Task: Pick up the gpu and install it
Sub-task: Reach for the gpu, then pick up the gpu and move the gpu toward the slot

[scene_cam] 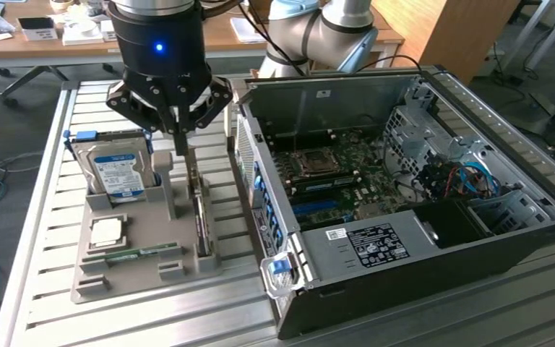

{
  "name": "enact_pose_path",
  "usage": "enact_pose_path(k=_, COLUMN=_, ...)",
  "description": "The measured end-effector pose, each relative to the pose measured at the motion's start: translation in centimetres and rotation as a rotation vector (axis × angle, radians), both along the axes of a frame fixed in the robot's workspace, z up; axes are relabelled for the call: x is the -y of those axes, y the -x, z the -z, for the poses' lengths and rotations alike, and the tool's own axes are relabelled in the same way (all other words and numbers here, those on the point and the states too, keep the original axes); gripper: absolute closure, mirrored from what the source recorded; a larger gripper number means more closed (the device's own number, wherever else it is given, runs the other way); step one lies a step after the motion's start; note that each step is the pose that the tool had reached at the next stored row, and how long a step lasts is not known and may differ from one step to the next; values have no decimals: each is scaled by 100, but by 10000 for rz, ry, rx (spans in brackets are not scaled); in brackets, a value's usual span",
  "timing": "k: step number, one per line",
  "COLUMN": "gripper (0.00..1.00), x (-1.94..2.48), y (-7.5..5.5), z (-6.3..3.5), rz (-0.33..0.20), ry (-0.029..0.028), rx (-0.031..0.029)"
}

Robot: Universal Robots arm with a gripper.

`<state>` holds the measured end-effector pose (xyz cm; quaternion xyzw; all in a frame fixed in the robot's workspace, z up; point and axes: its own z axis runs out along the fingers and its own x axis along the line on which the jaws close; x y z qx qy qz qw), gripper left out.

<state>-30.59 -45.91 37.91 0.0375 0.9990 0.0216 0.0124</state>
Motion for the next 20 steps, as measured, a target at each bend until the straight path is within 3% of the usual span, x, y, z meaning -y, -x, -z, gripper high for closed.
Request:
enact_pose_path(k=15, gripper=89, x=2, y=0, z=1, rz=-1, ry=5, rx=1)
enact_pose_path(k=20, gripper=65, x=2, y=0, z=1, rz=-1, ry=5, rx=1)
